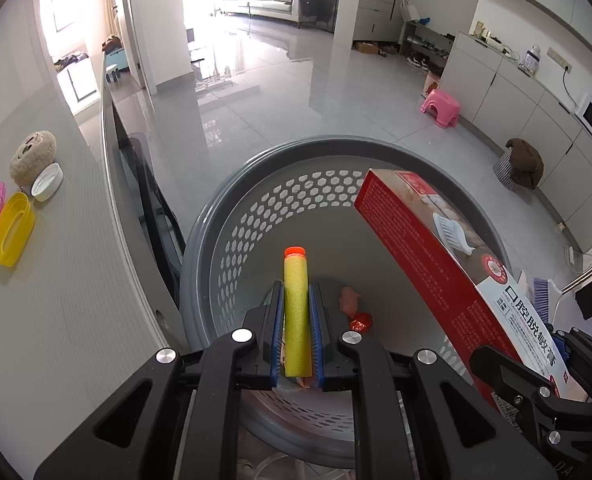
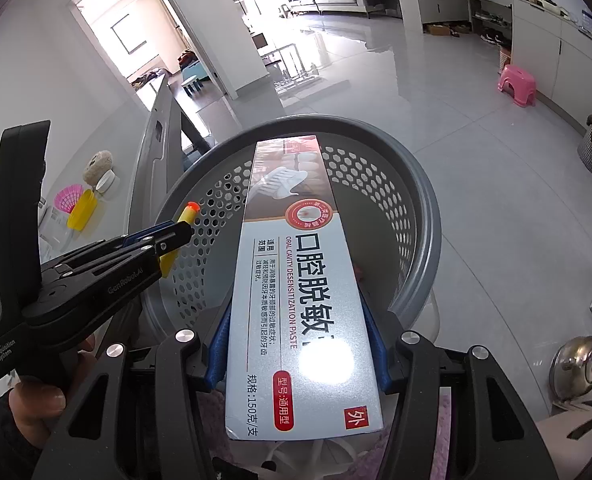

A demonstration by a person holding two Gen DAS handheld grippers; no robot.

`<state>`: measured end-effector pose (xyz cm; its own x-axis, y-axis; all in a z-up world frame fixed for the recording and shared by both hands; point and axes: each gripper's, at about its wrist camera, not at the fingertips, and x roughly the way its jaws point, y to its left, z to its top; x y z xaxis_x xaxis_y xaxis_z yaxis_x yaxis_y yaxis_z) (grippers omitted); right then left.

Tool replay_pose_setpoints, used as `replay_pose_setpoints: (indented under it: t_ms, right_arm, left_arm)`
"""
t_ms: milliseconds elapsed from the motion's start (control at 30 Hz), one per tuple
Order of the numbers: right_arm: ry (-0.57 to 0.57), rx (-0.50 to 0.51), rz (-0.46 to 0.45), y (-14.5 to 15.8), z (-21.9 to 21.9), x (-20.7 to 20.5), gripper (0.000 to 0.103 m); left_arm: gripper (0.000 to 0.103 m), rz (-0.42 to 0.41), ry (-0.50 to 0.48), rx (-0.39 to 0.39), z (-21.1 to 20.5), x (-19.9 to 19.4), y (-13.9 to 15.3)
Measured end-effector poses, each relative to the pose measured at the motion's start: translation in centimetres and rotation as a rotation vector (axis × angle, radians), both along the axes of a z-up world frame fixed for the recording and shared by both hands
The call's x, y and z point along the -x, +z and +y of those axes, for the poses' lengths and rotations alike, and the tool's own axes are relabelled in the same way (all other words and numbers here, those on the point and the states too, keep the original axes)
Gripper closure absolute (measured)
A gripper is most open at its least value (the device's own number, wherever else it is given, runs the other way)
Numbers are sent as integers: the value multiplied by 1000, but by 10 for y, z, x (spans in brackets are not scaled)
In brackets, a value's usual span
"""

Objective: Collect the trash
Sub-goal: 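Carry the dart and medicine box over the grey basket and open both tools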

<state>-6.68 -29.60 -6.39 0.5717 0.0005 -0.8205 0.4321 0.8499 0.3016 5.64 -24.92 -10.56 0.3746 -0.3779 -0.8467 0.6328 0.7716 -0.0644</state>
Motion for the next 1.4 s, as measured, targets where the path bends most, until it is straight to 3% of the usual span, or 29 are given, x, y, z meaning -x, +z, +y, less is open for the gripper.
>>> replay_pose_setpoints:
  t_ms: [100, 167, 233, 267, 800, 1167, 1400]
  right_arm:
    - [-6, 2, -10, 2, -3, 1, 50]
    - [-13, 3, -19, 4, -4, 3, 50]
    - [-19, -1, -35, 6, -7, 5, 47]
    - [-21, -4, -43, 7, -8, 6, 45]
    - [-27, -7, -50, 9, -9, 9, 42]
    - [-24, 6, -91, 14, -3, 12, 36]
    - [-41, 47, -140, 21, 6, 13, 29]
  left_arm:
    - [89, 7, 2, -3, 1, -2, 0]
    - [77, 10, 9, 2, 3, -4, 1]
    - [57, 6, 20, 10, 5, -5, 2]
    - [54, 0, 24, 12, 6, -5, 3]
    - [51, -25, 29, -6, 9, 1, 4]
    - [38, -83, 50, -5, 22, 7, 19]
    - [22, -147, 92, 1, 39, 11, 34]
